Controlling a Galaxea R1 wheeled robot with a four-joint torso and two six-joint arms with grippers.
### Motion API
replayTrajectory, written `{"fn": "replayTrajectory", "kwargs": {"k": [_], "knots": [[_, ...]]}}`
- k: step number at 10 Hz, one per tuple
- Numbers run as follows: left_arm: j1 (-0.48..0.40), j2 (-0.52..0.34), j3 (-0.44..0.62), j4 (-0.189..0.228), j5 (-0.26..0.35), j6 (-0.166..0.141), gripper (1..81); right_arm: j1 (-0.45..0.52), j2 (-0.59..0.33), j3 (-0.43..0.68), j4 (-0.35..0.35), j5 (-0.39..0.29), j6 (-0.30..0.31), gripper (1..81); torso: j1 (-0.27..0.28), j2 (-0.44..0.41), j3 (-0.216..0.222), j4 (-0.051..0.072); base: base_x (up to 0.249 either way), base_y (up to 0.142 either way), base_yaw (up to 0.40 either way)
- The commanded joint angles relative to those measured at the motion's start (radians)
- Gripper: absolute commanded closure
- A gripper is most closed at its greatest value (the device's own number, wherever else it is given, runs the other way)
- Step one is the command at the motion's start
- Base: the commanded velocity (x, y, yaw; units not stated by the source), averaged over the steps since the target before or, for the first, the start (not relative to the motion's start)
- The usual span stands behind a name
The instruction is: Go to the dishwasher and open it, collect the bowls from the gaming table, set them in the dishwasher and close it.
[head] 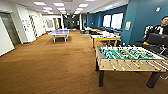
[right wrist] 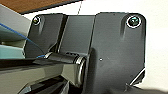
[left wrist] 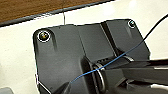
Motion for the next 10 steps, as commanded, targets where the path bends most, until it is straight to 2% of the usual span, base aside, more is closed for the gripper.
{"fn": "replayTrajectory", "kwargs": {"k": [1,5,8,9,10], "knots": [[-0.039,0.002,-0.004,0.008,0.041,0.005,1.0,0.044,0.005,0.006,0.005,-0.049,-0.003,1.0,0.0,0.0,0.0,0.0,0.0,0.0,0.291],[-0.039,-0.001,-0.004,0.002,0.041,0.003,1.0,0.043,0.006,0.008,0.005,-0.049,-0.003,1.0,0.0,0.0,0.0,0.0,0.0,0.0,0.187],[-0.039,-0.001,-0.004,-0.004,0.041,0.0,1.0,0.044,0.006,0.006,0.005,-0.049,-0.003,1.0,0.0,0.0,0.0,0.0,0.0,0.0,-0.101],[-0.041,-0.001,-0.005,-0.004,0.041,0.0,1.0,0.044,0.006,0.005,0.005,-0.049,-0.003,1.0,0.0,0.0,0.0,0.0,0.0,-0.117,0.0],[-0.041,-0.003,-0.004,-0.004,0.041,-0.003,1.0,0.043,0.006,0.005,0.005,-0.049,-0.003,1.0,0.0,0.0,0.0,0.0,0.0,0.0,0.0]]}}
